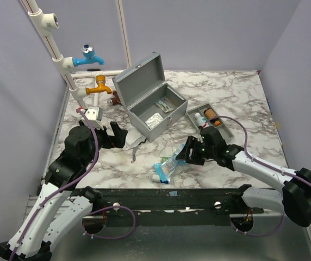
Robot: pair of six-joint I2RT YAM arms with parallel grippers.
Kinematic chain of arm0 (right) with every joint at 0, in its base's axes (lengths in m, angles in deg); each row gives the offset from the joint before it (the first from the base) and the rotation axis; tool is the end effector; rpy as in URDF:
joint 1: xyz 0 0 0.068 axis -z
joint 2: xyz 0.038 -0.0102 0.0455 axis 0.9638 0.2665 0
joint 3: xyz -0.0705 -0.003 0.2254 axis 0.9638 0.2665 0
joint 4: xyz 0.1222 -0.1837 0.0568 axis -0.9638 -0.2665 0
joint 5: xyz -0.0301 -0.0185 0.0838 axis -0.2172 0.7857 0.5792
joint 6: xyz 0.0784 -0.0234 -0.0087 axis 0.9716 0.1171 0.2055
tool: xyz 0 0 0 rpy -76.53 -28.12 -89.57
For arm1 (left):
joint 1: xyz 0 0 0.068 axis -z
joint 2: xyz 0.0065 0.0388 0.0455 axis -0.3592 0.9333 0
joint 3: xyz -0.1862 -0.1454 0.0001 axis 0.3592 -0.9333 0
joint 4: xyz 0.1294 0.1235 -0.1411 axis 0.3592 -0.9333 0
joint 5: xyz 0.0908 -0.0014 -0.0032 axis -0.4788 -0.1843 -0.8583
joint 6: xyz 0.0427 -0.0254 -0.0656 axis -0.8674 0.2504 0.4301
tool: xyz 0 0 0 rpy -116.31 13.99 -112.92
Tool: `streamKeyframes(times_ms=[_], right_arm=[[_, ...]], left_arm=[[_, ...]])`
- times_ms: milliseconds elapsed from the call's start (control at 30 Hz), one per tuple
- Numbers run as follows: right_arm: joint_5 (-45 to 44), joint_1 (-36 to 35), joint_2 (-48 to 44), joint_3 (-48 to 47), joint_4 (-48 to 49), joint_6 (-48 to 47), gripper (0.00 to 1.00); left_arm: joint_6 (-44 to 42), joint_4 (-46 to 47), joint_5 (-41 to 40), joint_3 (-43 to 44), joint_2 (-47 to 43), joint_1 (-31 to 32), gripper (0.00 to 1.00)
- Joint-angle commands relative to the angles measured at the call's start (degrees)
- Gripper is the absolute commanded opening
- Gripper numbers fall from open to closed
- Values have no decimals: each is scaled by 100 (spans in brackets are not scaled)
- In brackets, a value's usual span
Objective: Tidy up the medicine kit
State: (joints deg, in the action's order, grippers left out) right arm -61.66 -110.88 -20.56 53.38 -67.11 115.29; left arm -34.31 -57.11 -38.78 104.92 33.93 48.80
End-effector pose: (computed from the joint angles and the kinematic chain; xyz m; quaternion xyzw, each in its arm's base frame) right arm 0.1783 0.1523 0.1510 0.0658 0.9171 0.3392 0.1989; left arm 0.1436 -0.0676 0.3074 0.0098 0.8033 -0.2139 0.5558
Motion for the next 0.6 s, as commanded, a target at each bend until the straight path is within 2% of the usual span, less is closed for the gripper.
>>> streamKeyframes(times_ms=[0,300,567], right_arm=[[363,-278,172,131,85,276,64],[408,-617,365,167,407,645,64],[126,-785,739,290,1090,1188,64]], left_arm=[[-22,49,61,-22,-49,-33,99],[-31,64,134,-22,-43,-44,99],[-31,66,135,-35,-36,-45,98]])
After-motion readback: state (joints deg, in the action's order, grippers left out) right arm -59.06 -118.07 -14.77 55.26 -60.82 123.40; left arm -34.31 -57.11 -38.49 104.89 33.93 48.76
